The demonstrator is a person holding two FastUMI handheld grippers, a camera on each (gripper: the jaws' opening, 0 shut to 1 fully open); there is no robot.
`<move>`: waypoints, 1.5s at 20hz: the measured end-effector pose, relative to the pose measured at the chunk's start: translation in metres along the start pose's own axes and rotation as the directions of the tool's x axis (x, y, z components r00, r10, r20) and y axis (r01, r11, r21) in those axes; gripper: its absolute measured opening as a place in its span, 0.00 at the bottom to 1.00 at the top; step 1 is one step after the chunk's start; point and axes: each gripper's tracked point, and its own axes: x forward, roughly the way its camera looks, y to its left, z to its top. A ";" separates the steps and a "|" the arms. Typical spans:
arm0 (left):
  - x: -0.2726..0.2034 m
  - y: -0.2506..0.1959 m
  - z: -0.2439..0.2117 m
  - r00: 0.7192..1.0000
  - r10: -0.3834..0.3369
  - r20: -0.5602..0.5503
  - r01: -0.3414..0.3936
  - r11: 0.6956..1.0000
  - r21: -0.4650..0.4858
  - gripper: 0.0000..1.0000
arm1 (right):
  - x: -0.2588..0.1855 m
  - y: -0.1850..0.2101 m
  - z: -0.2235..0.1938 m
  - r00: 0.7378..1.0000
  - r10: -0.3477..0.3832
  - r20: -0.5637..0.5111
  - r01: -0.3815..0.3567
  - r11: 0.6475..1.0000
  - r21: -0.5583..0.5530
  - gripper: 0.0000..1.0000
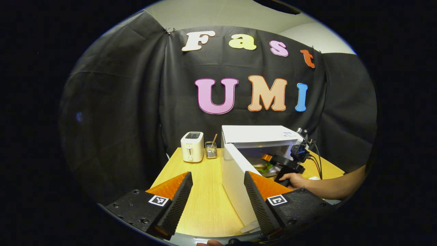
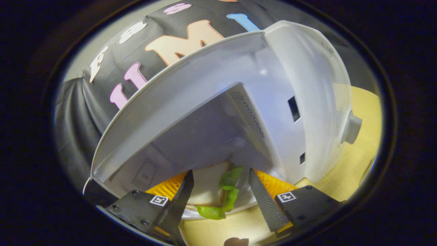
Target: Open the microwave oven with the left hand, put the food in, and close the microwave oven.
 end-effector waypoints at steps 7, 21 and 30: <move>-0.018 0.003 -0.009 0.998 0.064 -0.012 -0.065 0.998 -0.010 0.90 | -0.064 -0.003 0.035 0.995 0.099 0.020 -0.093 0.973 -0.210 0.90; -0.065 -0.011 -0.031 0.967 0.254 0.004 -0.254 0.967 -0.031 0.90 | -0.224 -0.045 0.117 0.963 0.267 0.036 -0.222 0.864 -0.452 0.90; -0.063 -0.009 -0.052 0.948 0.317 -0.018 -0.316 0.949 0.019 0.83 | -0.282 -0.091 0.140 0.949 0.312 0.049 -0.239 0.810 -0.535 0.91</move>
